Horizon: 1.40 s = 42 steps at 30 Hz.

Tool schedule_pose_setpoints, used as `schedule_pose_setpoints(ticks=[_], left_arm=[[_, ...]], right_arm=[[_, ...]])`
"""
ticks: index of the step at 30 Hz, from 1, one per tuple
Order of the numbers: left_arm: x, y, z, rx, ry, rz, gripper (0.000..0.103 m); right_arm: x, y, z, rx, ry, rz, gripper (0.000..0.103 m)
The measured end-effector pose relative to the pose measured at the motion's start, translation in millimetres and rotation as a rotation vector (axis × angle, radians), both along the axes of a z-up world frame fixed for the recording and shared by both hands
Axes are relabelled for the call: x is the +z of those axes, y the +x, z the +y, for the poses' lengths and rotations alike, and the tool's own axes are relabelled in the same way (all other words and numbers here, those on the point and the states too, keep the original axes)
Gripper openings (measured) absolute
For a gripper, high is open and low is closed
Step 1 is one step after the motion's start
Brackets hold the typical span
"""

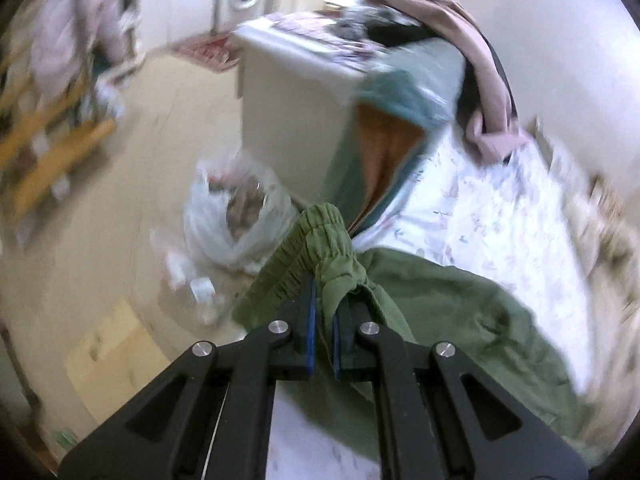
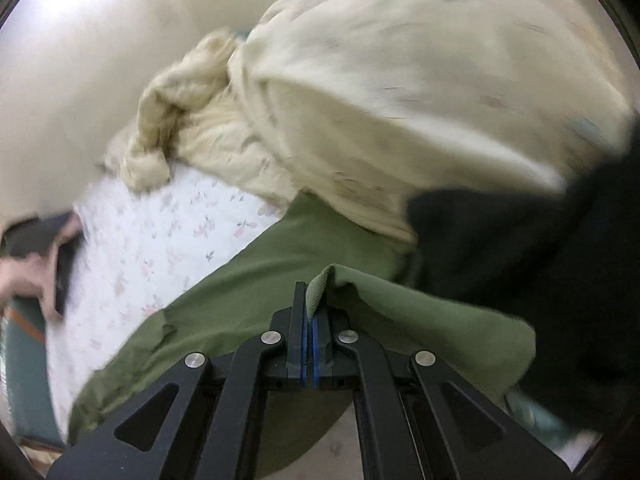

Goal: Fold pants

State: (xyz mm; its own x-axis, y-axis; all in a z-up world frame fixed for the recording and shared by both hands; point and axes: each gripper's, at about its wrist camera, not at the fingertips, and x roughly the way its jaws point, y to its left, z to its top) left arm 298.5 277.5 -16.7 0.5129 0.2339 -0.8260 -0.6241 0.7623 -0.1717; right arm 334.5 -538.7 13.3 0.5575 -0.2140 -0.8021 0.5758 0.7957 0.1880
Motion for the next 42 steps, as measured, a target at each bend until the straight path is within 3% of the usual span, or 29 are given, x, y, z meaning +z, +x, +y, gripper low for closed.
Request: schedule_pose_setpoints(ticks=[5, 6, 9, 11, 13, 16, 17, 18, 19, 20, 21, 22, 23, 26, 27, 29, 32, 34, 37, 40, 42], left_arm=[[-11.0, 86.7, -39.2, -0.113, 0.288, 0.007, 0.004], [-16.9, 106.2, -52.3, -0.146, 0.377, 0.024, 0.004], [-38.6, 145.8, -66.8, -0.185, 0.535, 0.091, 0.005], [-53.1, 158.4, -68.8, -0.18, 0.553, 0.071, 0.005], [-73.1, 173.2, -72.7, -0.19, 0.602, 0.131, 0.005], [-81.7, 186.5, -70.5, -0.177, 0.598, 0.131, 0.009], [-83.4, 193.6, -66.7, -0.177, 0.572, 0.142, 0.009], [-86.1, 201.8, -62.2, -0.179, 0.538, 0.161, 0.01], [-88.5, 209.2, -60.0, -0.178, 0.512, 0.176, 0.011], [-90.2, 212.9, -57.5, -0.17, 0.472, 0.184, 0.012], [-90.1, 214.8, -52.4, -0.16, 0.408, 0.171, 0.018], [-91.1, 212.7, -47.7, -0.153, 0.311, 0.158, 0.027], [-91.8, 214.6, -41.2, -0.156, 0.221, 0.157, 0.043], [-89.6, 214.5, -46.2, -0.172, 0.181, 0.173, 0.051], [-86.5, 211.1, -48.1, -0.17, 0.165, 0.162, 0.068], [-80.1, 201.7, -55.3, -0.198, 0.129, 0.136, 0.08], [-63.7, 170.1, -75.7, -0.232, 0.191, 0.091, 0.08], [-51.6, 139.9, -89.5, -0.235, 0.247, 0.031, 0.08], [-44.1, 112.7, -121.0, -0.28, 0.387, -0.072, 0.097], [-66.5, 132.3, -168.5, -0.501, 0.418, -0.012, 0.098], [-84.2, 149.2, -194.7, -0.591, 0.457, 0.042, 0.098]], right_arm=[[-35.1, 113.8, 8.6, 0.151, -0.153, 0.124, 0.0], [-44.5, 135.2, 11.0, 0.182, -0.176, 0.162, 0.0], [-76.4, 188.1, 10.7, 0.24, -0.2, 0.256, 0.0], [-90.0, 207.6, 18.3, 0.259, -0.272, 0.239, 0.0], [-114.9, 224.7, 24.3, 0.281, -0.31, 0.272, 0.0], [-138.3, 243.1, 14.7, 0.299, -0.29, 0.331, 0.001], [-139.3, 243.5, 12.4, 0.297, -0.299, 0.332, 0.007], [-138.4, 243.6, 8.4, 0.287, -0.33, 0.349, 0.027], [-133.5, 241.8, 6.2, 0.273, -0.367, 0.356, 0.04], [-124.0, 238.9, 4.1, 0.255, -0.409, 0.339, 0.066], [-112.2, 236.4, 2.1, 0.253, -0.424, 0.295, 0.08], [-98.6, 230.3, 1.6, 0.265, -0.416, 0.246, 0.081], [-91.0, 226.6, 0.6, 0.275, -0.401, 0.221, 0.082], [-69.5, 209.6, 10.8, 0.403, -0.255, 0.132, 0.08], [-65.9, 202.1, 23.7, 0.462, -0.226, 0.096, 0.08], [-61.9, 185.5, 52.0, 0.579, -0.18, 0.029, 0.079], [-71.1, 151.6, 110.1, 0.736, -0.076, -0.011, 0.079], [-84.2, 137.0, 148.5, 0.799, -0.088, 0.015, 0.078], [-104.4, 132.9, 185.7, 0.852, -0.082, 0.025, 0.077], [-129.4, 153.6, 210.7, 0.843, -0.072, 0.075, 0.072], [-140.5, 174.5, 219.1, 0.816, -0.061, 0.095, 0.072]])
